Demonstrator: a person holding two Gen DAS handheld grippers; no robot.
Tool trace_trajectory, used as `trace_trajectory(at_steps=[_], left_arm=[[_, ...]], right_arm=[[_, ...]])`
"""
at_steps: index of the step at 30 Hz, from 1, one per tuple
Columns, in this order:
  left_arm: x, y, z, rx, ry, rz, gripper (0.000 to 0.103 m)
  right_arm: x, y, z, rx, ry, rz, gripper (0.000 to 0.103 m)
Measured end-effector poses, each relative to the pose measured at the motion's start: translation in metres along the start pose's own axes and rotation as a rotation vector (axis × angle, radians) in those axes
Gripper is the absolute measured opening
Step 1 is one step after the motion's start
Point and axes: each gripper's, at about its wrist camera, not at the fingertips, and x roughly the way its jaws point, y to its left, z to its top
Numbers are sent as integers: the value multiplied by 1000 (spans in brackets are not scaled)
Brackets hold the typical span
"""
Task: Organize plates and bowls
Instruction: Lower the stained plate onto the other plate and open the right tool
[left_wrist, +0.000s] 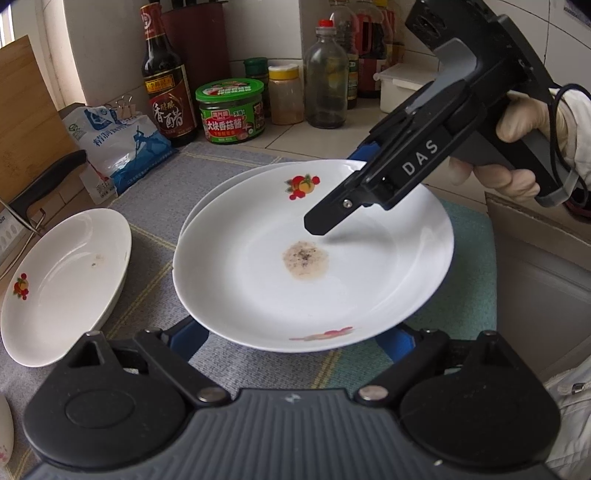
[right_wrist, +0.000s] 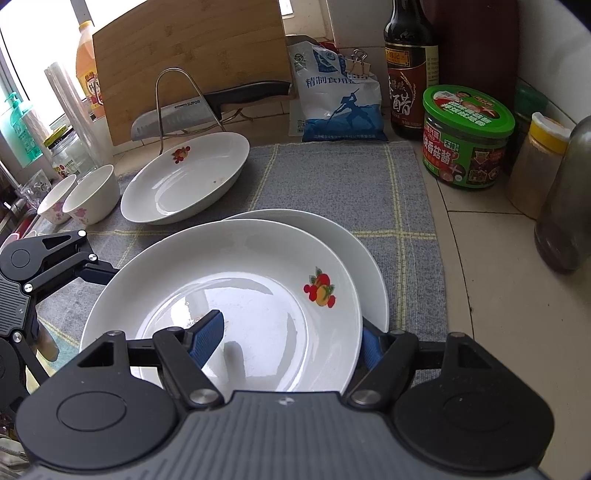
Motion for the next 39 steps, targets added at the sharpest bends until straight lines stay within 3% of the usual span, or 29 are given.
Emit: trace_trajectory(at_steps=[22, 32, 39], left_arm=[[0, -1, -2, 13, -25, 6, 99], [-1, -1, 0, -48, -39, 8, 99], [-3, -6, 1, -38, -41, 37, 99]], right_arm=[[-23, 1, -11, 26, -33, -36, 80], [-26, 9, -13, 27, -14, -91, 84], [-26, 13, -17, 9, -6, -96, 90]])
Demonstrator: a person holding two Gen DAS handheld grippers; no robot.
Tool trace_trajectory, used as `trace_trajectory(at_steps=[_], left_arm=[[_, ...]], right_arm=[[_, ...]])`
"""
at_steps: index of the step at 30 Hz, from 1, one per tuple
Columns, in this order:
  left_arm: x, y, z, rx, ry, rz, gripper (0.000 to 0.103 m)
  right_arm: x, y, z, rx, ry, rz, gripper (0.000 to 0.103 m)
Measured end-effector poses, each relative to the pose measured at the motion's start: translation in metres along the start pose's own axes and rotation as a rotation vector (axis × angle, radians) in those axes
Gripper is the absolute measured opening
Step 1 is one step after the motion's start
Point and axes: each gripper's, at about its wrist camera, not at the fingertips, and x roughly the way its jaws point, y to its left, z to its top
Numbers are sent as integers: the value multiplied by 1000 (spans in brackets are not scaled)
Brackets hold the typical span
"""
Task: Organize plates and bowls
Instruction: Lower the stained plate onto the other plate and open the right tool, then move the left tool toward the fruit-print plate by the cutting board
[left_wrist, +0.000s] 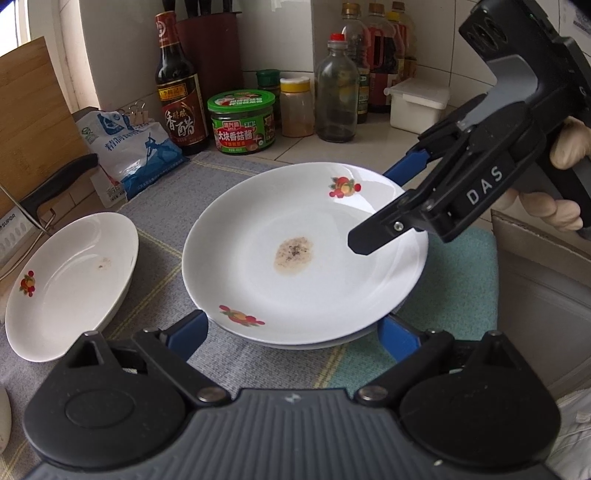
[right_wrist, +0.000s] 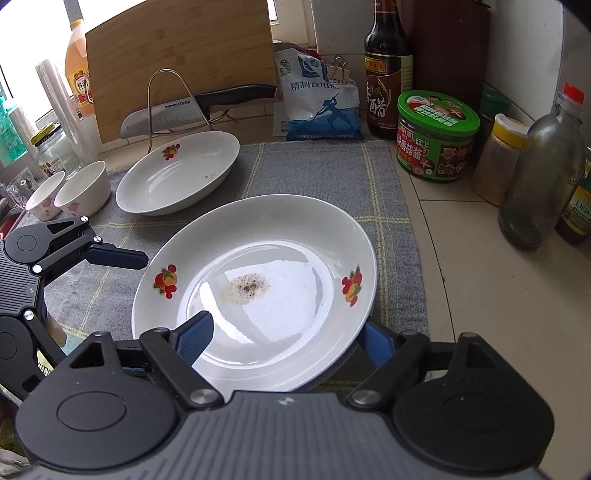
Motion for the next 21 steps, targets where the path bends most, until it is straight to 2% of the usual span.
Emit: trace_trajectory(at_steps=[5, 8, 12, 17, 21], left_arm=[[0, -3, -1, -13, 4, 11, 99], [-1, -8, -3, -4, 7, 28, 98], [-10, -9, -3, -34, -21, 34, 98], [-27, -11, -4, -76, -60, 86, 98], [-43, -6, -7, -166, -85, 135, 98]], right_arm=[[2, 5, 0, -4, 15, -21, 98], [-2, 8, 0, -14, -10, -14, 103], [-13, 19, 2, -70, -44, -32, 103], [-22, 28, -4, -131, -65, -85, 103], [-30, 34, -13, -187, -92, -114, 103]])
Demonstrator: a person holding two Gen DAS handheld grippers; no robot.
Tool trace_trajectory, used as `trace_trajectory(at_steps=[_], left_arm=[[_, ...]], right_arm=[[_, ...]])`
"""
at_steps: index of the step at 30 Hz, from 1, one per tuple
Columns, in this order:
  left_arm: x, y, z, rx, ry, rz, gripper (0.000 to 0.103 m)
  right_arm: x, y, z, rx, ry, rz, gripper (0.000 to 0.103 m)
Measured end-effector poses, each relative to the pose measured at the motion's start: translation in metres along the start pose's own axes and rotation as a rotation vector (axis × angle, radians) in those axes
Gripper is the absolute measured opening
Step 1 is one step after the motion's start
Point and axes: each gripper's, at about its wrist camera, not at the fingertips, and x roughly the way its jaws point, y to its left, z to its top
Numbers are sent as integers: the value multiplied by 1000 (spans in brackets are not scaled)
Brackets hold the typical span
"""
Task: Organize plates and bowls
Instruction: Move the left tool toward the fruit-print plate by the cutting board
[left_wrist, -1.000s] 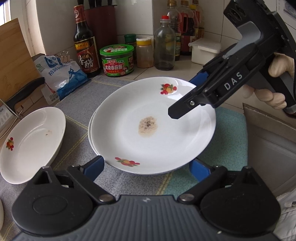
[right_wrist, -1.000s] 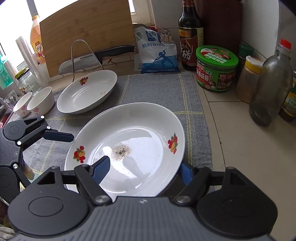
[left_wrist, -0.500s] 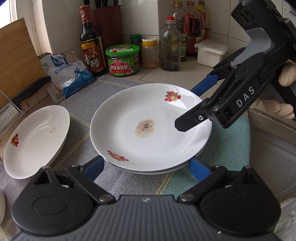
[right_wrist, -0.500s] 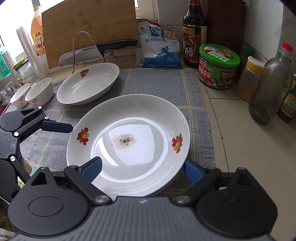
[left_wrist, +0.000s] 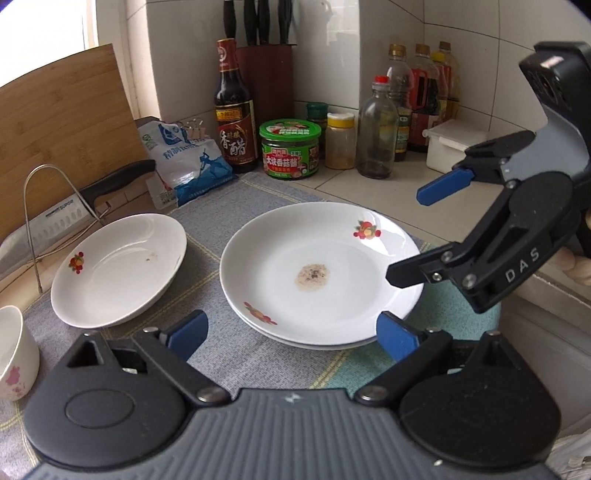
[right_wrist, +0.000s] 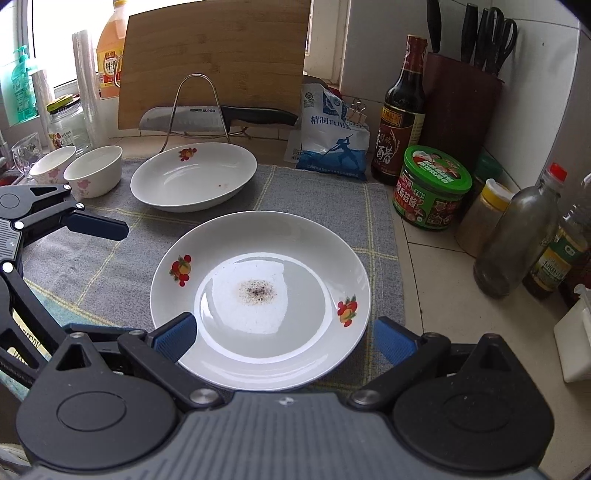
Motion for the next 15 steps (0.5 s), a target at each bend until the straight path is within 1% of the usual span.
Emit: trace_trajectory(at_steps=[3, 6, 8, 12, 13, 15], left_arm=[[-6, 9, 0, -71, 0, 50, 98], [-11, 18, -1, -129, 12, 99, 98], [-13, 25, -3, -165, 23, 145, 98], [-17, 39, -9, -201, 31, 207, 100], [-18, 42, -11, -205, 32, 215, 100], [-17, 48, -13, -198, 28, 255, 100]], right_arm=[[-6, 3, -3, -43, -23, 8, 103], [-8, 1, -1, -64, -40, 40, 103], [-7, 0, 3, -76, -53, 61, 103], [-2, 3, 14, -93, -68, 107, 103], [0, 5, 17, -99, -70, 117, 103], [4, 9, 23, -118, -81, 133, 103]])
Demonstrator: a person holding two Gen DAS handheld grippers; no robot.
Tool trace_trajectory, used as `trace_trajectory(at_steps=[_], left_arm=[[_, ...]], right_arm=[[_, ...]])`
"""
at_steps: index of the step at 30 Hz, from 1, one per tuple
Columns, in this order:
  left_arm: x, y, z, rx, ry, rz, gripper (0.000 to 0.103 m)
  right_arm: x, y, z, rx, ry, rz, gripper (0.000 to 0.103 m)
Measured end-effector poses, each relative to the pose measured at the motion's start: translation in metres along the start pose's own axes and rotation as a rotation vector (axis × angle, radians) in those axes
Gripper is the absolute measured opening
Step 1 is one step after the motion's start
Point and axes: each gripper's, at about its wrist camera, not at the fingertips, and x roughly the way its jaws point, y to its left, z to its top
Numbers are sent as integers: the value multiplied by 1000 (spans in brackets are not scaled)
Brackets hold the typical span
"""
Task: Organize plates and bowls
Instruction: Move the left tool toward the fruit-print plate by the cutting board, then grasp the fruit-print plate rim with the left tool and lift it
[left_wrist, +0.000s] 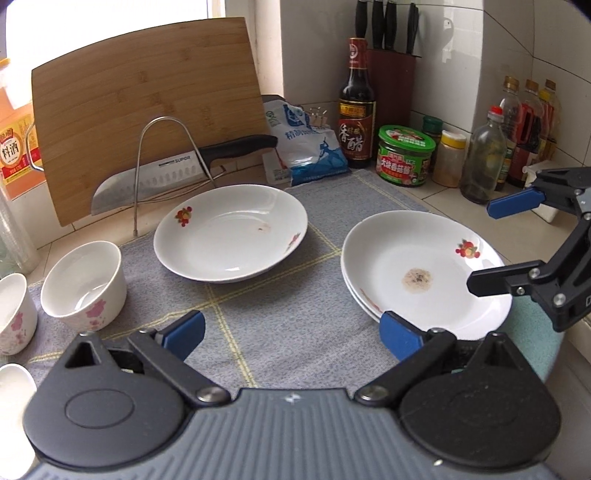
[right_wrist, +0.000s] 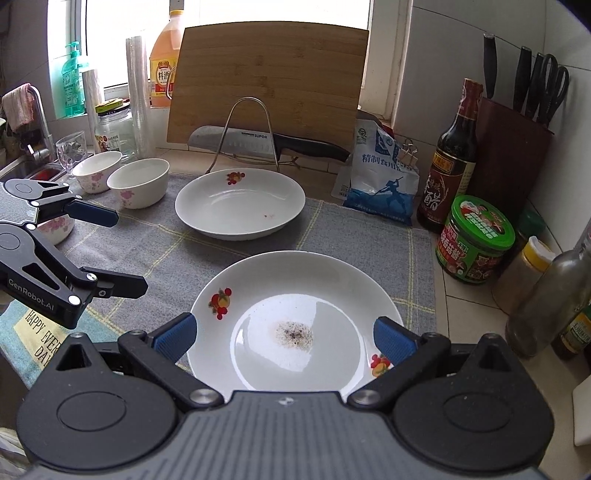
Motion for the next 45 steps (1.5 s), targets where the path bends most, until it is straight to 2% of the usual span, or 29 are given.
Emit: trace_trajectory(at_steps=[2, 8, 14, 21, 30, 35, 45], left_arm=[[3, 4, 0, 15, -12, 36, 100], [8, 28, 12, 47, -18, 26, 100], [35, 69, 48, 47, 50, -5, 100], [89, 98, 77, -23, 127, -25, 101], [143, 118, 88, -98, 215, -68, 100], [163, 125, 94, -133, 263, -106, 99], [181, 130, 100, -129, 286, -162, 98]], right_arm=[[8, 3, 9, -16, -5, 18, 103], [39, 8, 35, -54, -8, 63, 103], [77, 16, 59, -144, -15, 77, 103], [129, 24, 81, -217, 65, 92, 103], [173, 25, 89, -257, 186, 117, 103], [190, 22, 91, -279, 227, 126, 103], [210, 23, 96, -333, 256, 172, 103]])
